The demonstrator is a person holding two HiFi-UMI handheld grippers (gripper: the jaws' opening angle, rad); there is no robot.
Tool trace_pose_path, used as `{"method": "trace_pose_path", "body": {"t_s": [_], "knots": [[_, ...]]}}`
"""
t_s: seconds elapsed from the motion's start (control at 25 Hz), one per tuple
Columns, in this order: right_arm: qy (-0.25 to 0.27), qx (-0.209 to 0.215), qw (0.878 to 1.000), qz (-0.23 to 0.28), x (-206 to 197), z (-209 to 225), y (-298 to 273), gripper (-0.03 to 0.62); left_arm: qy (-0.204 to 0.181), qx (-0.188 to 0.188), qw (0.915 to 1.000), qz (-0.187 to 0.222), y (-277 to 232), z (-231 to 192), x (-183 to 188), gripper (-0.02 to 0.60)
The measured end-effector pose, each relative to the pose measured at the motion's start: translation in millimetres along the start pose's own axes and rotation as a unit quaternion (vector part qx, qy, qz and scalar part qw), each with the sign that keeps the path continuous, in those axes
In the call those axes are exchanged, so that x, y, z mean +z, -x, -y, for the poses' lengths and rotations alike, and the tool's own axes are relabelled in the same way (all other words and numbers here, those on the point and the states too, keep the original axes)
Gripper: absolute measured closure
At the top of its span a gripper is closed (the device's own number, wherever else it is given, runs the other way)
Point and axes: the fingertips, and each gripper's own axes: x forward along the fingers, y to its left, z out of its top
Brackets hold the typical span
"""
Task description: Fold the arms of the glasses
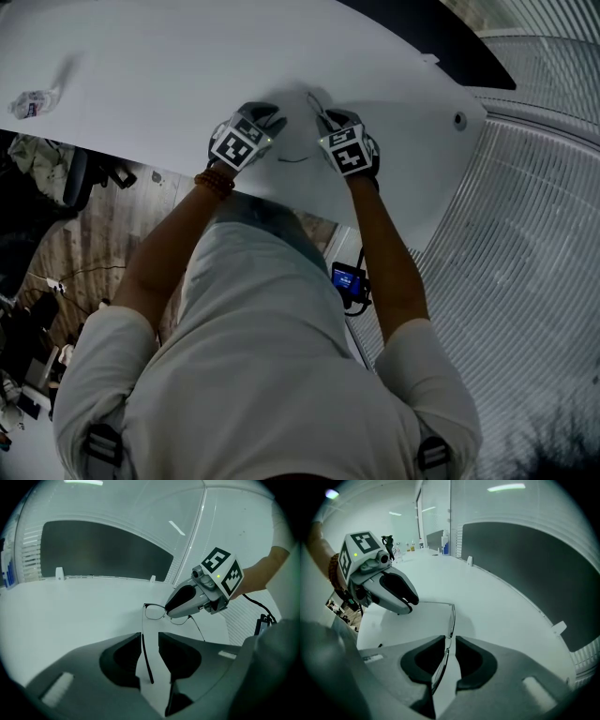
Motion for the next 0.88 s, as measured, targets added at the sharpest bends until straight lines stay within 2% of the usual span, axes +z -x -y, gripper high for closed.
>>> {"method": "trace_pose_path", "body": {"t_s": [0.24, 0.36, 0.64, 0.88], "knots": [[0.001, 0.009, 1.000, -0.005, -2.0, -3.6, -4.5, 0.572, -0.003, -0.008, 1.0000, -0.004, -7.3, 7.4, -4.3, 0.472], [0.002, 0.006, 1.000, -0.004, -3.3, -4.3, -3.8, 0.574, -0.006, -0.015, 0.9999, -0.005, -11.5, 19.1, -2.2, 0.469], [-0.001, 0.001, 1.000, -0.003, -4.9, -7.1, -3.6, 0.574, 0.029, -0.038, 0.9988, 0.000, -21.1, 41.4, 3.2, 0.456], [-0.009, 0.006, 1.000, 0.001, -4.8, -9.5, -3.6, 0.574, 0.035, -0.066, 0.9972, -0.007, -31.5, 52.8, 5.5, 0.437]]}}
